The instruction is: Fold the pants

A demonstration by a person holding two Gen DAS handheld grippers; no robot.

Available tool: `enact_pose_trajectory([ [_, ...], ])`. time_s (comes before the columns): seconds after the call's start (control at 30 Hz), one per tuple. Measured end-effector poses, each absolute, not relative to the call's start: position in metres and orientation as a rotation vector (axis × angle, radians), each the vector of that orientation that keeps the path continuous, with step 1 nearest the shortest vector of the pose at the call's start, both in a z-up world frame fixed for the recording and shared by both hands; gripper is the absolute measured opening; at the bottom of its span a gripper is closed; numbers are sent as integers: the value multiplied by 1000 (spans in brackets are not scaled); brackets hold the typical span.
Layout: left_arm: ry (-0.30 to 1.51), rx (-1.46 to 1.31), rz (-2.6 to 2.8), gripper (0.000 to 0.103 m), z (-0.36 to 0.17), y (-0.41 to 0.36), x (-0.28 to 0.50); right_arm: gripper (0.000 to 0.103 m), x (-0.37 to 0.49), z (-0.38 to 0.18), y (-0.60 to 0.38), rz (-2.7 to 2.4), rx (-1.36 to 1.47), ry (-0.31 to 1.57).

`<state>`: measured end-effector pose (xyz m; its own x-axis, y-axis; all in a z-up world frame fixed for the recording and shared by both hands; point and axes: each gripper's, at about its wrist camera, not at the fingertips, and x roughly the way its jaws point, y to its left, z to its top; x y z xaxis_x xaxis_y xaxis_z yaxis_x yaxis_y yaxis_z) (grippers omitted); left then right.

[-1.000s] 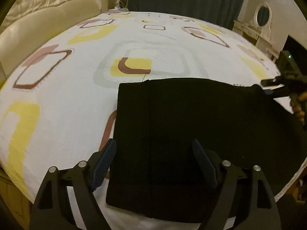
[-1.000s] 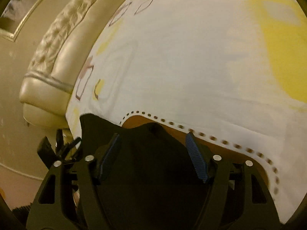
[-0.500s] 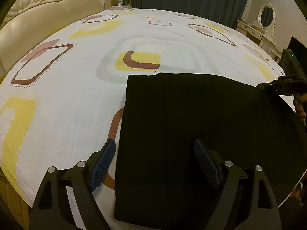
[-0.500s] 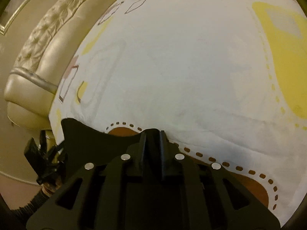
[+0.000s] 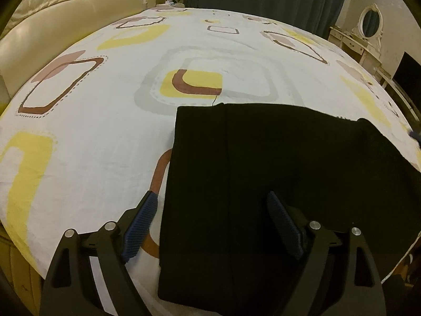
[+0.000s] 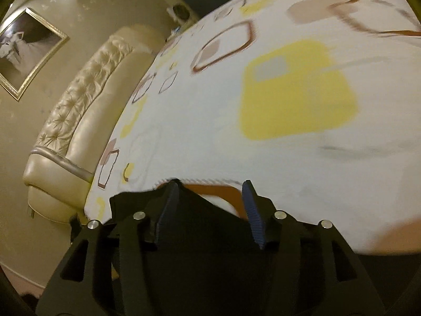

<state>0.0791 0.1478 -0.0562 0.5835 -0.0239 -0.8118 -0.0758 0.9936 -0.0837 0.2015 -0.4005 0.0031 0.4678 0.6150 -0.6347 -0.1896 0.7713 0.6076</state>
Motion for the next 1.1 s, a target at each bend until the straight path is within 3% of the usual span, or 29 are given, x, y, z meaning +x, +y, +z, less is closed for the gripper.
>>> enact_pose_trajectory([
  [0.3, 921, -75, 43, 85, -36, 129, 74, 57, 91, 16, -641, 118, 678, 833],
  [0.47, 934, -79, 19, 85, -37, 116, 76, 61, 39, -6, -735, -71, 802, 812],
  [0.77, 960, -118, 39, 85, -45, 108, 75, 63, 1, -68, -783, -123, 943, 824],
  [0.8, 961, -112, 42, 85, -45, 107, 75, 65, 1, -71, -783, -109, 953, 818],
  [0.87, 963, -114, 47, 85, -46, 107, 74, 80, 2, -76, -782, -70, 995, 774],
  [1.1, 965, -117, 57, 85, -47, 106, 75, 82, 21, -82, -762, 57, 1012, 819],
])
